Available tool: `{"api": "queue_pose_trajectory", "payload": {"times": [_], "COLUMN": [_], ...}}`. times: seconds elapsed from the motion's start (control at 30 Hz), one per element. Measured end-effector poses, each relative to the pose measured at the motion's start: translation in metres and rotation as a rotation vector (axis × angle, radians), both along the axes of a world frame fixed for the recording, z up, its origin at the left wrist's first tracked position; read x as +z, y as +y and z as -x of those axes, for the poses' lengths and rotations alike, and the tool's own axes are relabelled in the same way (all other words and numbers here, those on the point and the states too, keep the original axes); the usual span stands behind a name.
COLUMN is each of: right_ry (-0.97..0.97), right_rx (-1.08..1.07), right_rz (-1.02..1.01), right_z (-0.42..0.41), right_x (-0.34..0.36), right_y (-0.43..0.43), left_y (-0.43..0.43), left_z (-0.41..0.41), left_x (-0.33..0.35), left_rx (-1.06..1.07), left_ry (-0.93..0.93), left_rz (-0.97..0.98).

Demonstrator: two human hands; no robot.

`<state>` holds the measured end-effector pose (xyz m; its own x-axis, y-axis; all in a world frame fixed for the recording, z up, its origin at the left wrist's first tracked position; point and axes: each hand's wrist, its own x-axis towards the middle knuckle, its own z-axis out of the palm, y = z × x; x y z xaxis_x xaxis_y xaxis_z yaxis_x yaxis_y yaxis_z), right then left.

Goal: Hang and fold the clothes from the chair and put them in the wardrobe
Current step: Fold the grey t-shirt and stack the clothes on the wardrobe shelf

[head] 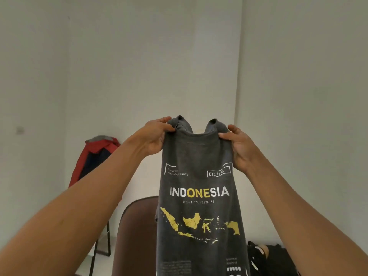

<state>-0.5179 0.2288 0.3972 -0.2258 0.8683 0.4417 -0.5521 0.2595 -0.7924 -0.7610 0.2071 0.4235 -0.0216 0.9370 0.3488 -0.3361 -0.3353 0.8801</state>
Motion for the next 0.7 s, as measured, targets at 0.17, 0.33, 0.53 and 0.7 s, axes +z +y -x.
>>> {"api": "queue_pose_trajectory", "payload": {"times": [0.17, 0.33, 0.53, 0.7], "right_ry": [-0.181, -0.319, -0.245, -0.317], "right_rx": [-0.054, -0.039, -0.035, -0.005], "right_rz": [0.132, 0.305, 0.530, 0.577], "right_z": [0.020, 0.046, 0.074, 0.079], "right_x": [-0.069, -0.146, -0.228, -0.279], "right_y": [0.031, 0.081, 0.123, 0.126], "left_y": [0.038, 0.094, 0.121, 0.112], "left_z": [0.020, 0.033, 0.040, 0.035], "left_x": [-0.075, -0.158, -0.238, -0.282], "left_rx": [0.020, 0.224, 0.069, 0.099], "left_ry": [0.312, 0.221, 0.237, 0.226], "left_rz": [0.288, 0.441, 0.498, 0.493]}}
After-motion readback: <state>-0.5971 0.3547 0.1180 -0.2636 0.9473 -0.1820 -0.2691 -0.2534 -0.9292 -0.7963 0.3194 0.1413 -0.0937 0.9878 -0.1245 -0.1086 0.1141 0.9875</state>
